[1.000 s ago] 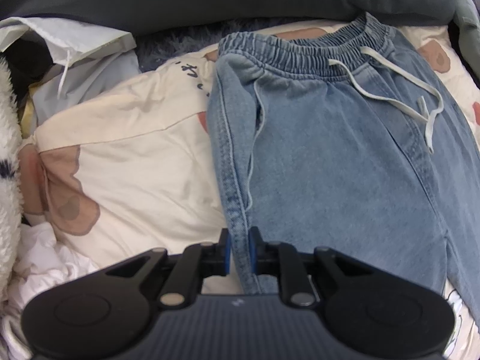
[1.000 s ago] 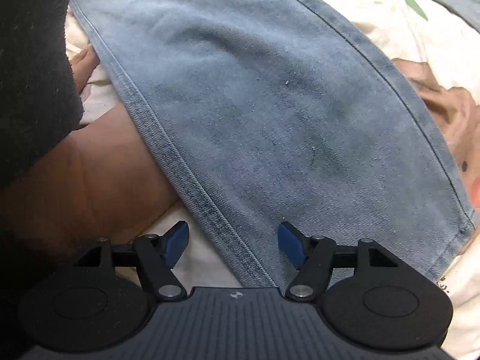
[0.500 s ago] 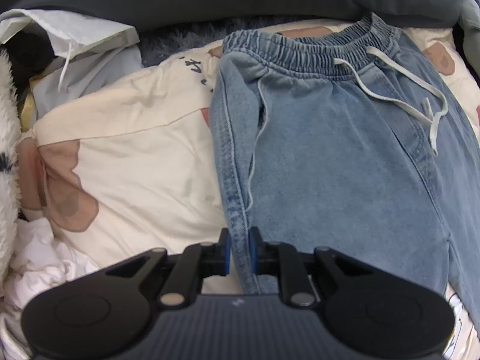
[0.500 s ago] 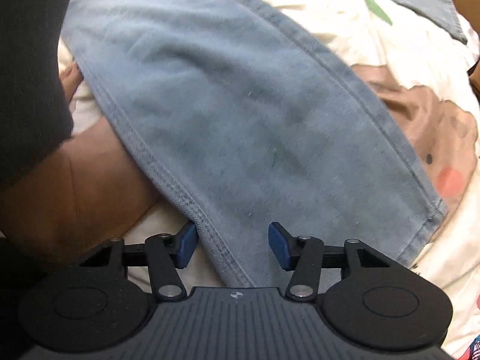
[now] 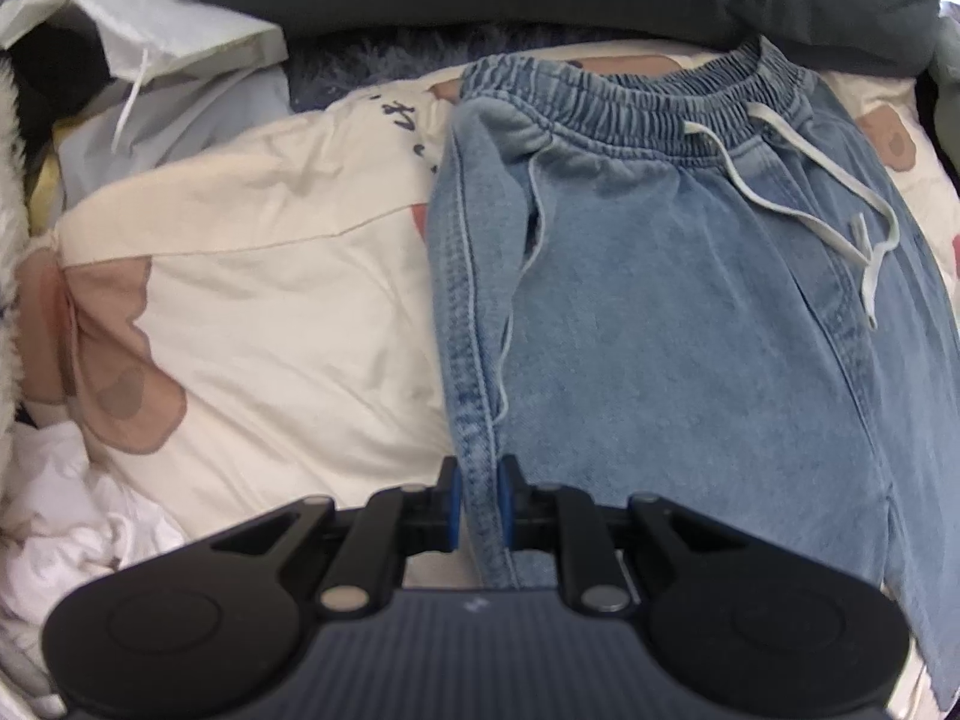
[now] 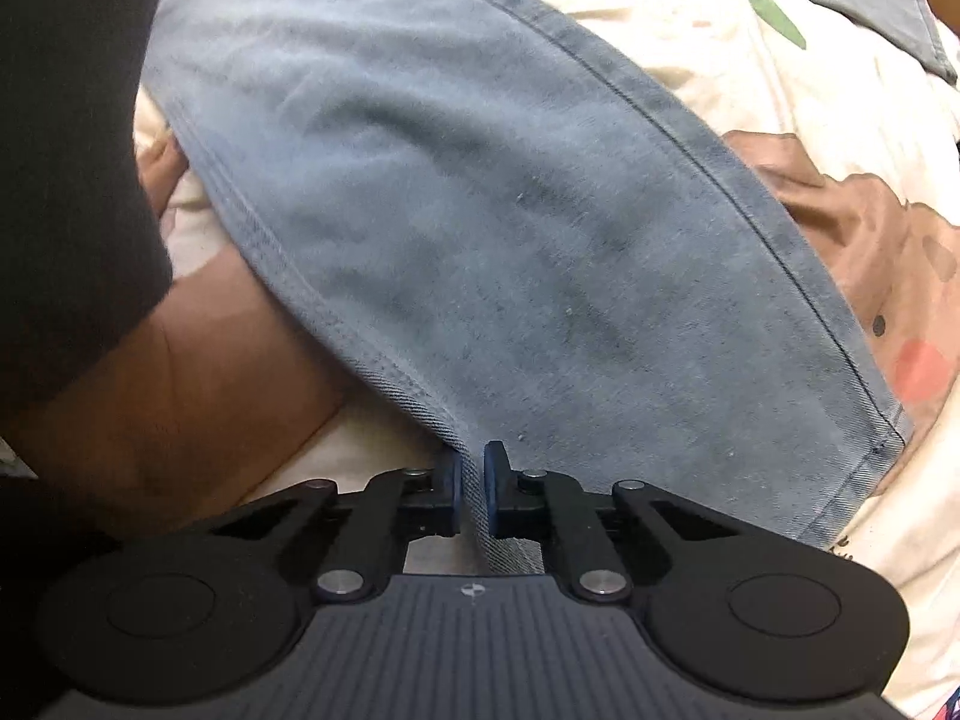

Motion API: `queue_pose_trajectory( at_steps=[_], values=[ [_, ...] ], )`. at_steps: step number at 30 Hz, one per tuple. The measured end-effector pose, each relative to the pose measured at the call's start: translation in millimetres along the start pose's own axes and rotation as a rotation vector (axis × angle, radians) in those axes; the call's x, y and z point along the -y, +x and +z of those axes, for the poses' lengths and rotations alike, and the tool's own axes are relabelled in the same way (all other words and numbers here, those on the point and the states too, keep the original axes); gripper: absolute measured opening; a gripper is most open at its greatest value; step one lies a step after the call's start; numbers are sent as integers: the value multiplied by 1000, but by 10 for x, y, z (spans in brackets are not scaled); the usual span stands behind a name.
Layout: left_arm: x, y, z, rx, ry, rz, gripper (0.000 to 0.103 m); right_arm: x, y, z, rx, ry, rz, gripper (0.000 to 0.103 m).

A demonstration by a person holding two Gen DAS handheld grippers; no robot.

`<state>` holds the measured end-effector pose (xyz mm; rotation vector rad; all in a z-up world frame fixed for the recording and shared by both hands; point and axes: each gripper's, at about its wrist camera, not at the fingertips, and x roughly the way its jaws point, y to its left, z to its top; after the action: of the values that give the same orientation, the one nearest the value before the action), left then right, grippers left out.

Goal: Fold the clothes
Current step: 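Grasp the leg seam edge with the right gripper while the left gripper pinches the waistband side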

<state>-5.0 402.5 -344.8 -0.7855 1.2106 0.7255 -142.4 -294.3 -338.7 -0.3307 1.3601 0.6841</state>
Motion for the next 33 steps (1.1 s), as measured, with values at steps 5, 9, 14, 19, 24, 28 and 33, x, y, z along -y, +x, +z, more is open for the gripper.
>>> queue_pose_trajectory(
  at_steps=[5, 9, 14, 19, 24, 28, 33],
  values=[
    [-76, 76, -23, -4, -28, -21, 13, 51, 112, 60, -34, 27, 17, 6],
    [-106, 120, -37, -10, -36, -27, 14, 20, 259, 61, -69, 54, 24, 7],
    [-57, 114, -36, -17, -21, -10, 15, -20, 288, 62, -52, 58, -4, 17],
    [-32, 114, -47, -17, -19, -1, 15, -56, 268, 29, -34, 46, -10, 14],
    [-38, 101, -53, -18, -23, -7, 18, 45, 159, 77, -29, 86, 39, 3],
    [-92, 120, -56, -22, -31, -29, 21, 129, 20, 130, -18, 104, 71, 2],
    [-165, 138, -65, -22, -46, -57, 30, 229, -156, 218, 7, 129, 95, 1]
  ],
)
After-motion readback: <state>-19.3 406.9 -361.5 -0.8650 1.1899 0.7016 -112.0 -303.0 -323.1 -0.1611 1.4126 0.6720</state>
